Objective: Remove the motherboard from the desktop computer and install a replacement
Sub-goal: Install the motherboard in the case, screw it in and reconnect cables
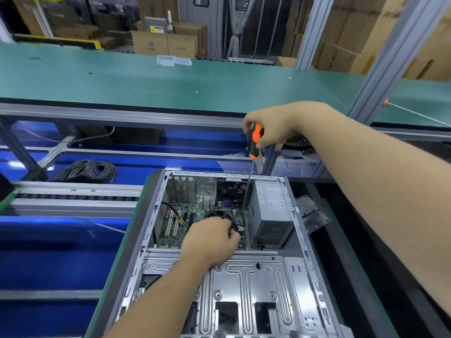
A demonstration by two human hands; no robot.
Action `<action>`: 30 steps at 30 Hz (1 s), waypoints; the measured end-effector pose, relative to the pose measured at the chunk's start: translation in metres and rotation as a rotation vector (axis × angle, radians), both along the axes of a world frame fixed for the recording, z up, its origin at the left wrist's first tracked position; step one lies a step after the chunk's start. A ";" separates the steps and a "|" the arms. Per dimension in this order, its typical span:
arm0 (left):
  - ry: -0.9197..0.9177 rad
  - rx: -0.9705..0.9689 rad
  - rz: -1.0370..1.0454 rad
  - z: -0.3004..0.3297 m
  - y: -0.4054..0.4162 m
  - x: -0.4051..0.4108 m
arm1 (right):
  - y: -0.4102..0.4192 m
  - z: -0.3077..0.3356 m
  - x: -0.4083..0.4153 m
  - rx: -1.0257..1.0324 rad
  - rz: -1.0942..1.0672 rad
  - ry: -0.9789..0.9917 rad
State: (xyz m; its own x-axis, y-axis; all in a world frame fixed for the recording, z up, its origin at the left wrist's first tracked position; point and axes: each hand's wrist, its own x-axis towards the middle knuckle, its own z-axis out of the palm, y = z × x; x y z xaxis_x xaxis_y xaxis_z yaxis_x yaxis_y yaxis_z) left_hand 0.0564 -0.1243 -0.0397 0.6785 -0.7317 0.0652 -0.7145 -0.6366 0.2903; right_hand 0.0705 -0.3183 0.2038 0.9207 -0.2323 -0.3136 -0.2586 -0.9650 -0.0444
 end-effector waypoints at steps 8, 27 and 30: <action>0.001 0.006 0.014 0.001 0.000 -0.001 | 0.001 -0.002 -0.004 -0.084 -0.025 -0.038; -0.011 0.020 -0.012 0.000 0.000 -0.001 | 0.004 -0.006 0.004 -0.180 0.056 -0.066; -0.003 0.030 -0.010 0.000 0.000 -0.002 | 0.005 -0.002 0.000 -0.085 0.056 -0.012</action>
